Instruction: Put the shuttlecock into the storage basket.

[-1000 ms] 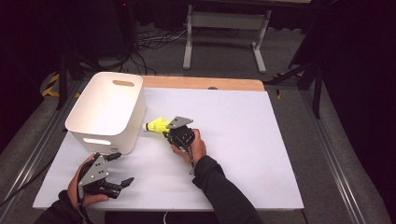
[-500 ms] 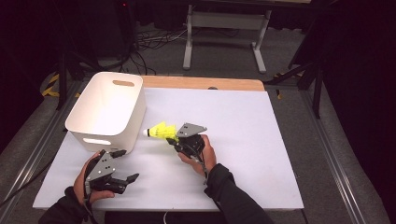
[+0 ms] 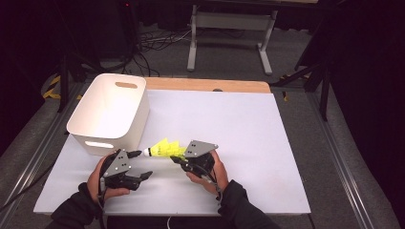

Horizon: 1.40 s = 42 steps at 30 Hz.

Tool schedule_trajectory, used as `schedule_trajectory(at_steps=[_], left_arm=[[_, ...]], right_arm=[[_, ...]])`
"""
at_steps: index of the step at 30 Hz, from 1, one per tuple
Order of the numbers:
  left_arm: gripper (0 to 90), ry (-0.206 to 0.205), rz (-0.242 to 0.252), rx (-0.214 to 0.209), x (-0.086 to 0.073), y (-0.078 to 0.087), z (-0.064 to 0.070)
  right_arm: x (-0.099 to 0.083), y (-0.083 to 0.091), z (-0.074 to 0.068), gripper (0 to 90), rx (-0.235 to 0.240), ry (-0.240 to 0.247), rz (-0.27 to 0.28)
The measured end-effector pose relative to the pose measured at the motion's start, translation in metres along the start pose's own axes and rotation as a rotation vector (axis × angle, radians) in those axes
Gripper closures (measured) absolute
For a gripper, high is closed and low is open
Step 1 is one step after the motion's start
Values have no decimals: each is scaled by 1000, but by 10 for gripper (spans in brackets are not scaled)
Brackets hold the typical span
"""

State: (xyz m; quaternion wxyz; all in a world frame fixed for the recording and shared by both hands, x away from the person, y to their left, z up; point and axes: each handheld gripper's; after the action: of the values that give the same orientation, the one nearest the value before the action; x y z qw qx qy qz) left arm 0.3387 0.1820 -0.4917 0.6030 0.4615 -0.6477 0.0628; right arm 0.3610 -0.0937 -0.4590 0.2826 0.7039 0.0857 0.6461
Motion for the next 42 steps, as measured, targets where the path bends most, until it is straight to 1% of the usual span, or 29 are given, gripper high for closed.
schedule_trajectory(at_steps=[2, 4, 5, 7, 8, 9, 10, 12, 14, 15, 16, 17, 19, 20, 21, 22, 24, 25, 27, 29, 32, 34, 36, 37, 38, 39, 40, 41, 42], left_arm=[[260, -1, -4, -6, 4, -4, 1], [257, 0, -10, -27, 7, -8, 1], [252, -6, -12, -33, 9, -9, 1], [296, -20, -5, -51, 12, -12, 1], [306, -20, -9, -56, 13, -13, 3], [306, -24, -6, -62, 14, -14, 3], [336, -23, -5, -76, 15, -15, 3], [391, -29, -12, -81, 18, -17, 5], [411, -48, -14, -90, 19, -19, 5], [435, -48, -18, -109, 21, -21, 6], [469, -48, -18, -109, 21, -21, 6], [481, -50, -27, -108, 22, -23, 7], [490, -55, -27, -106, 22, -24, 8], [495, -52, -33, -113, 22, -25, 9], [498, -63, -37, -103, 23, -26, 9], [503, -64, -40, -111, 24, -27, 10], [506, -76, -47, -108, 25, -29, 11], [506, -72, -52, -110, 26, -31, 12], [499, -92, -58, -101, 28, -35, 15], [498, -93, -60, -101, 29, -36, 16], [480, -101, -55, -100, 34, -39, 19], [470, -98, -50, -98, 35, -40, 19], [468, -102, -43, -92, 37, -42, 20], [468, -101, -38, -88, 37, -42, 20], [469, -97, -35, -85, 38, -42, 20], [469, -91, -35, -88, 38, -43, 19], [469, -88, -31, -92, 37, -43, 19], [472, -88, -31, -92, 37, -43, 19], [472, -83, -21, -95, 37, -42, 20]], right_arm=[[2, 2, -6, 876, 16, 19, -12], [2, 2, -8, 875, 22, 24, -14], [2, 3, -10, 876, 26, 28, -19], [3, 3, -12, 875, 34, 39, -33], [3, 3, -15, 874, 34, 54, -51], [3, 3, -15, 874, 34, 54, -51], [4, 2, -16, 874, 37, 61, -59], [5, 1, -19, 871, 38, 85, -85], [5, 0, -20, 869, 33, 93, -97], [6, -1, -22, 866, 28, 111, -122], [6, -1, -22, 866, 28, 111, -122], [7, -1, -23, 863, 27, 124, -135], [8, -1, -23, 861, 25, 129, -140], [9, -1, -24, 859, 21, 138, -153], [10, -1, -24, 857, 18, 149, -167], [11, 0, -25, 854, 8, 166, -177], [13, 1, -26, 850, 13, 176, -190], [14, 2, -27, 847, 12, 185, -195], [18, 3, -28, 842, 17, 200, -214], [20, 3, -29, 841, 21, 202, -221], [24, 3, -31, 826, 32, 218, -252], [25, 2, -30, 818, 33, 221, -253], [29, 2, -30, 795, 53, 219, -272], [31, 3, -31, 791, 52, 218, -281], [33, 3, -30, 783, 54, 223, -283], [37, 3, -30, 752, 66, 216, -282], [39, 4, -30, 743, 82, 216, -286], [39, 4, -30, 743, 82, 216, -286], [42, 4, -30, 709, 100, 211, -281]])
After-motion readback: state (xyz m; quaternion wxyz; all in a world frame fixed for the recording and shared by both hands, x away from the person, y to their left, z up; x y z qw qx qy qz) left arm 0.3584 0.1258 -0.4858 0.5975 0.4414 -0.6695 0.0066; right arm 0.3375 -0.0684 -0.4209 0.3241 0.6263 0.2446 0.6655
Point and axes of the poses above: each handheld gripper's, and its own axes: y roughly backward along the jaws, x roughly out of its top, z roughly to its right, and after that the axes turned 11 degrees about x, right-handed
